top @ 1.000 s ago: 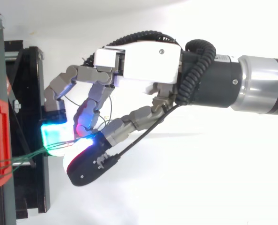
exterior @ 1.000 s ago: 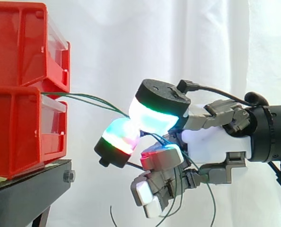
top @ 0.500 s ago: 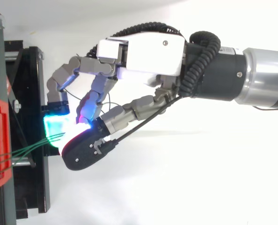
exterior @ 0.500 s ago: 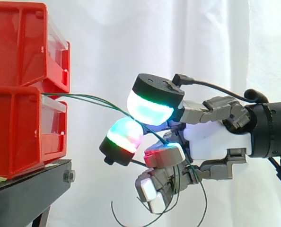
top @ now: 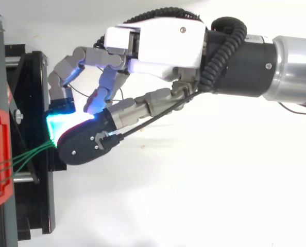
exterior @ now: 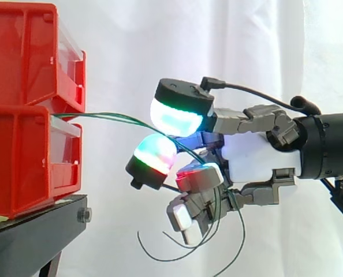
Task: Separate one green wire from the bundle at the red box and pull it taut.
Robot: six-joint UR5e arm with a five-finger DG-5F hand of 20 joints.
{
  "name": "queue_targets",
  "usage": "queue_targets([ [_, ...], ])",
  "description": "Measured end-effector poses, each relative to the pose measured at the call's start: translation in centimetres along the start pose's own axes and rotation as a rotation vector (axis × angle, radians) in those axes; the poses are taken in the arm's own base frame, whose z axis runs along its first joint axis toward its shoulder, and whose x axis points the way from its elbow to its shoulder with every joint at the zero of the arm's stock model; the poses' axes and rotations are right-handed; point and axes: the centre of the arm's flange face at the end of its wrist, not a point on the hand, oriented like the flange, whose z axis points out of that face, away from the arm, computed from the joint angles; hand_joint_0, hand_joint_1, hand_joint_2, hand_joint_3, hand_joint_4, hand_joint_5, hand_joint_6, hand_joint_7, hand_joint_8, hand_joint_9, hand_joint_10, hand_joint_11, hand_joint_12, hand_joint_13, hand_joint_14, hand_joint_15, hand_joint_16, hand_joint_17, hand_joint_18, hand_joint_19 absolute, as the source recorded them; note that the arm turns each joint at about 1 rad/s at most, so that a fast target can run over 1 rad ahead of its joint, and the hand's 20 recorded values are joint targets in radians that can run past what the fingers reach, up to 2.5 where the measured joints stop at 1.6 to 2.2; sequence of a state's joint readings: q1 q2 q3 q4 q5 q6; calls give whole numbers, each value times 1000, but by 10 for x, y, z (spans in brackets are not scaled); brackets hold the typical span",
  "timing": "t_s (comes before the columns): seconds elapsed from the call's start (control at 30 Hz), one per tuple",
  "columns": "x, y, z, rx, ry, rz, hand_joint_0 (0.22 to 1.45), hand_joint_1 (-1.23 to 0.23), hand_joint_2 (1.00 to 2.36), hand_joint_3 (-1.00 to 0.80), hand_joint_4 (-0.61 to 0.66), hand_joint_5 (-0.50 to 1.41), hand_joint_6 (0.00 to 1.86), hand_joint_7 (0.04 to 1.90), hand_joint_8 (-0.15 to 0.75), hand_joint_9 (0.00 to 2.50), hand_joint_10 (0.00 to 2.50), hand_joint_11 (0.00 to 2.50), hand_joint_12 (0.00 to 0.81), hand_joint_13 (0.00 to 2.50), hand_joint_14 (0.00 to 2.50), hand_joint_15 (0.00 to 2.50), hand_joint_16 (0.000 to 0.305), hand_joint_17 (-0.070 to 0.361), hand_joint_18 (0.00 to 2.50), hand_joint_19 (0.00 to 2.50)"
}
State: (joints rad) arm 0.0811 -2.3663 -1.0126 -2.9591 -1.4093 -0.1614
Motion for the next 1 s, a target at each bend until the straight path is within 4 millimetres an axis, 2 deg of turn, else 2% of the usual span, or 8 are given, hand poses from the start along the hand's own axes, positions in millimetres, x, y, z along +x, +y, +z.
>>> queue_targets([
  [0.17,-3,0,0,3,-1,-2,617,-728,1020,-234,78,-189,923,1015,276,1159,21,1265,375,932,23,718,53,120,779,615],
  [0.33,-4,0,0,3,-3,-3,661,-814,1014,-328,57,-195,931,972,271,1126,21,1255,368,921,23,704,52,118,776,596],
  [0.57,-7,4,-1,1,-6,-5,698,-847,1003,-470,60,-197,933,948,271,1111,21,1227,364,909,23,699,51,116,775,568],
  [0.67,-8,6,-3,8,-5,-10,685,-837,1001,-500,74,-197,932,947,274,1109,21,1222,362,910,23,693,51,116,780,570],
  [0.9,-5,7,-5,23,1,-16,598,-711,1000,-500,99,-191,926,929,276,1171,21,1243,362,938,23,707,52,116,793,593],
  [1.0,-3,7,-6,25,1,-18,563,-688,1000,-500,113,-192,917,935,276,1210,20,1293,371,1025,25,770,54,121,824,597],
])
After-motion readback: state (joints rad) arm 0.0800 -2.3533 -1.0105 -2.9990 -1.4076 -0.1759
